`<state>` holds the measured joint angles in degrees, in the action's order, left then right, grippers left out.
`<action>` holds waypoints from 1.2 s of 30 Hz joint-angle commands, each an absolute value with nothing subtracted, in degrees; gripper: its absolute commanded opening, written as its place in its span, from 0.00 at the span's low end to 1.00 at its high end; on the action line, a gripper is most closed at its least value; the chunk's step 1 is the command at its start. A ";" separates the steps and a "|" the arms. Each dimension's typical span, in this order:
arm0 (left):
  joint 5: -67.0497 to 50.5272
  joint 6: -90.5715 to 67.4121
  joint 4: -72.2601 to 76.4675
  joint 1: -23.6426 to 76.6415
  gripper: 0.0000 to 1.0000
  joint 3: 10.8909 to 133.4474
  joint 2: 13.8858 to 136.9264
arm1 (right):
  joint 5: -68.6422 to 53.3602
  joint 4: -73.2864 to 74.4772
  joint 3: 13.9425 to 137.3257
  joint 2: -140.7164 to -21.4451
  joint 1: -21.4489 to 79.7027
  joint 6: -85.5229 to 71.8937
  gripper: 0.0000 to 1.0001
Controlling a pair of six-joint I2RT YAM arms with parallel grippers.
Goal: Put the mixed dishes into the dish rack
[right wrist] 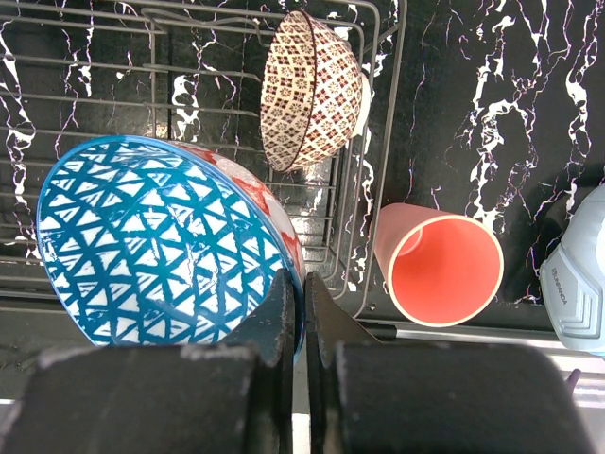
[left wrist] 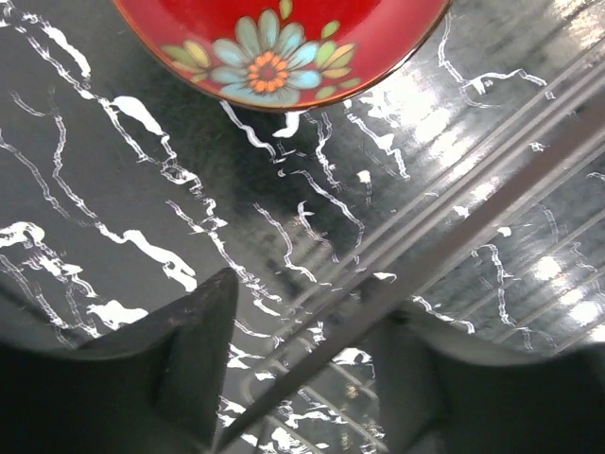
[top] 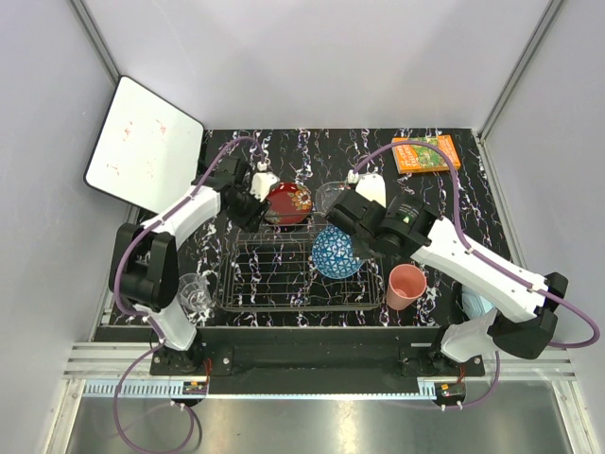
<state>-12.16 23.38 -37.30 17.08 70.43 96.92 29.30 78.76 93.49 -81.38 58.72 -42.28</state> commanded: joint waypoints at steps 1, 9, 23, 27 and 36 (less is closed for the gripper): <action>-9.58 21.54 -33.49 15.56 0.46 74.70 99.05 | 30.50 92.81 93.69 -79.80 58.36 -42.54 0.00; -8.79 20.39 -32.78 10.29 0.41 74.54 100.90 | 33.92 92.73 88.95 -81.38 55.99 -40.35 0.00; -9.32 22.06 -32.87 9.32 0.76 71.02 96.33 | 63.77 92.72 98.87 -97.45 49.48 -37.18 0.00; -8.88 22.59 -32.96 9.32 0.78 69.88 94.66 | 65.83 92.64 100.20 -101.59 49.48 -37.53 0.00; -10.63 20.84 -34.27 9.32 0.79 69.08 90.18 | 64.51 92.55 95.45 -104.33 49.92 -39.37 0.00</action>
<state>-9.85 22.00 -34.63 9.28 69.12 94.00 59.59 77.56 96.71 -105.08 49.71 -37.21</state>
